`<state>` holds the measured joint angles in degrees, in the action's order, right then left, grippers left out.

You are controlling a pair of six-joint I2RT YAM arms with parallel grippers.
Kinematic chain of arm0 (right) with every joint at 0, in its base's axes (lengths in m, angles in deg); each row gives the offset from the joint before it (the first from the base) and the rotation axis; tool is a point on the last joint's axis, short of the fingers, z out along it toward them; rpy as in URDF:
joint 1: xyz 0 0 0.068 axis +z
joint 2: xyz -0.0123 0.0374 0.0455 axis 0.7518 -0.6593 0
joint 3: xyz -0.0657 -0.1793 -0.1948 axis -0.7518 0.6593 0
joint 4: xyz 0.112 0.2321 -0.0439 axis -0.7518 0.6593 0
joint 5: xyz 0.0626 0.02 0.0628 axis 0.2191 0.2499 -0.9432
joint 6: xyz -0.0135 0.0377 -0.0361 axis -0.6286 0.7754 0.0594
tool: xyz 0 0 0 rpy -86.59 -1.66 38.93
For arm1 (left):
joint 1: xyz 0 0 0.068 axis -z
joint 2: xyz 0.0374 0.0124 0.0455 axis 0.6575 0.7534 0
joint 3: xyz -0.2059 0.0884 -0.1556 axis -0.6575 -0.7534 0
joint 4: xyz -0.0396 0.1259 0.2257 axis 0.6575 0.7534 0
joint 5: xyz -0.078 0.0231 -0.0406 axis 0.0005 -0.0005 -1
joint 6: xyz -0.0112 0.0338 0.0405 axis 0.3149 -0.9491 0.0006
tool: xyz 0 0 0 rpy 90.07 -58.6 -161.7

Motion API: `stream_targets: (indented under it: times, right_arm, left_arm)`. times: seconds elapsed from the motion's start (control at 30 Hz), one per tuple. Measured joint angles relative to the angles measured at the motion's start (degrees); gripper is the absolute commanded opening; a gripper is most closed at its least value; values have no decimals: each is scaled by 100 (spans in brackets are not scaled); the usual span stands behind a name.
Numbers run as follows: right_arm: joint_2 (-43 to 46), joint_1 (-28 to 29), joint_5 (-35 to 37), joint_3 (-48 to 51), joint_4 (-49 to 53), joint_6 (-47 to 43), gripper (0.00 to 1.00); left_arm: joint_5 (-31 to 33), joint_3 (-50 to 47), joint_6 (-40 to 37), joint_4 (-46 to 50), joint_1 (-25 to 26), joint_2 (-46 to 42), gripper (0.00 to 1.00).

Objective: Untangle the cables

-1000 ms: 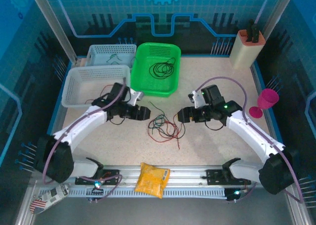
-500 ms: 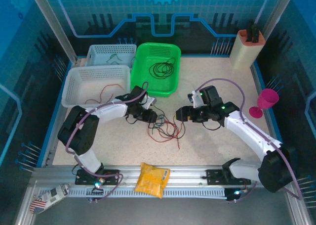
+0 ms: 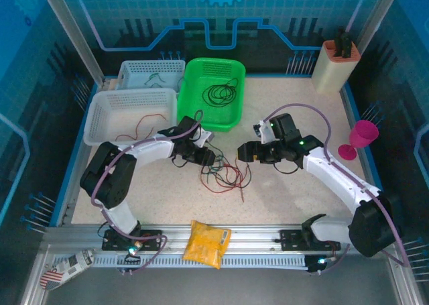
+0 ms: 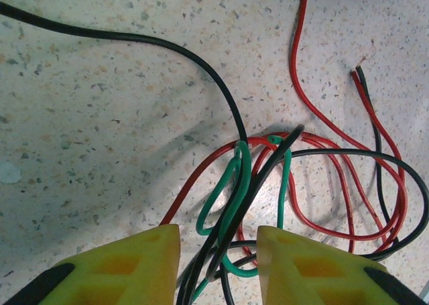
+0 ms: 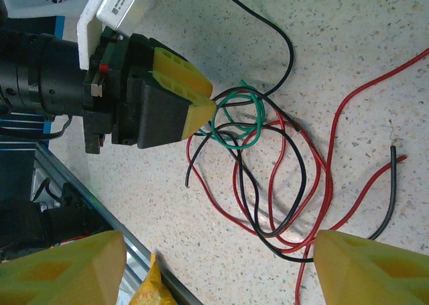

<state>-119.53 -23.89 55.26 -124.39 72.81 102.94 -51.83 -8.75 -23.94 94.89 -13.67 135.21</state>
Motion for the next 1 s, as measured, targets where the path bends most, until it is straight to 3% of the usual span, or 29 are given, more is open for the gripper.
stream_targets:
  times: [0.43,1.0]
  right_arm:
    - [245,-17,22,0,85,-44,74]
    - [-385,442,411,0,-205,-87,69]
  left_arm:
    - [-153,15,-20,-81,0,39,0]
    - [-81,-125,11,190,0,-1757,0]
